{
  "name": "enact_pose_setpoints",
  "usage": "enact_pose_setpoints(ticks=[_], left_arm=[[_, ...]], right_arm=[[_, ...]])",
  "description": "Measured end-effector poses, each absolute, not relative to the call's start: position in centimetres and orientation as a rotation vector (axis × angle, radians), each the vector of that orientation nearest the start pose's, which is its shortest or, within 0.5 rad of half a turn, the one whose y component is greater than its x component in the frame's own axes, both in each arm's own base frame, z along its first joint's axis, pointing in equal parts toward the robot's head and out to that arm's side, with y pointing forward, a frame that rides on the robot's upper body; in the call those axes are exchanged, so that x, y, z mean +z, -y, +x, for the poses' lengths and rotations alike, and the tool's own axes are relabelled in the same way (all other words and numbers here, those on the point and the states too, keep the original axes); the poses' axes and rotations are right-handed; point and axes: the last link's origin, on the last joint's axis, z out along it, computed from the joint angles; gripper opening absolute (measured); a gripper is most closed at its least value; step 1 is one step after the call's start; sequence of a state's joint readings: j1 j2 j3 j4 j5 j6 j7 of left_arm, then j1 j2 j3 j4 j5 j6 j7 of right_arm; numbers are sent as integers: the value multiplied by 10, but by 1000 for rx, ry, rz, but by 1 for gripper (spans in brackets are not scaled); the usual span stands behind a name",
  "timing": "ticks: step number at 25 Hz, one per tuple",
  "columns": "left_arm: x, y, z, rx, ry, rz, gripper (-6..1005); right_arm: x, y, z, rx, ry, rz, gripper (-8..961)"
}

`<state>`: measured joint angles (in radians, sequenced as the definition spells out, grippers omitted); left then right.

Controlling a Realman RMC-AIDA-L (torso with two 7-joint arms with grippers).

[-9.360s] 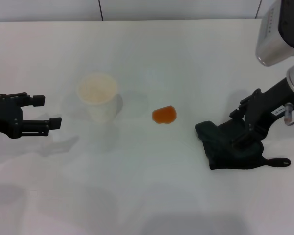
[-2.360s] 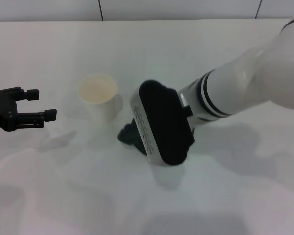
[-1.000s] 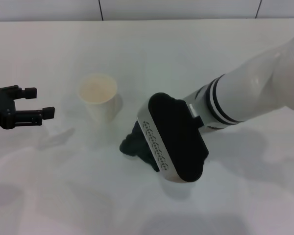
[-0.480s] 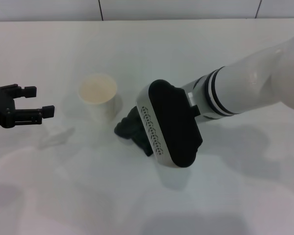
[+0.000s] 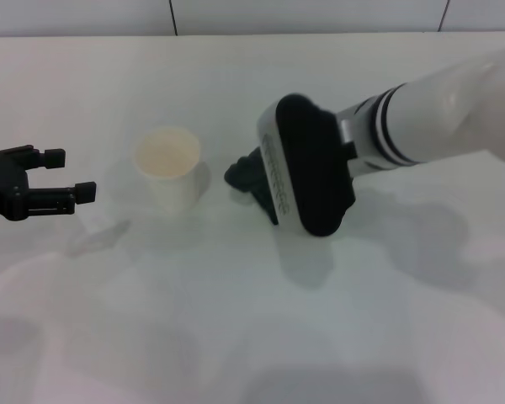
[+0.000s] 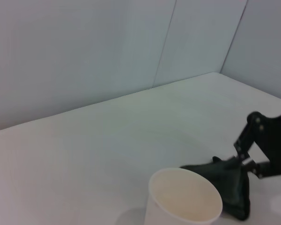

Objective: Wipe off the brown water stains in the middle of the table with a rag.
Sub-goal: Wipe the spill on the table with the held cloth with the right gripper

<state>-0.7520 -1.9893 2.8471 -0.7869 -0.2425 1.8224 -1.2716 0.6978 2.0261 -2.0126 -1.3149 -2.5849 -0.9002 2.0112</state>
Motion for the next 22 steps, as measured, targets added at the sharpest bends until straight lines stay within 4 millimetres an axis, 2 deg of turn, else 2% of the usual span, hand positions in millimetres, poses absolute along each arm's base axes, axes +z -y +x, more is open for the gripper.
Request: enact_pose_setpoints(ticks=[4,8,16,22], left_arm=[[81,-324,-312,-477,784,-2607,891],[81,-323,-312,-477,786,-2607,891],[82,-323,-312,-475,785,-2605,891],[83,-323,-313,-473,788,-2602,891]], right_arm=[[-89,-368,102,-505,695,-2580,111],[-89,-365,107,-541,694,-2600,111],[-101,-343,112,-654,804,-2661,110],[-105,-326,105,-635,913,-2688,110]])
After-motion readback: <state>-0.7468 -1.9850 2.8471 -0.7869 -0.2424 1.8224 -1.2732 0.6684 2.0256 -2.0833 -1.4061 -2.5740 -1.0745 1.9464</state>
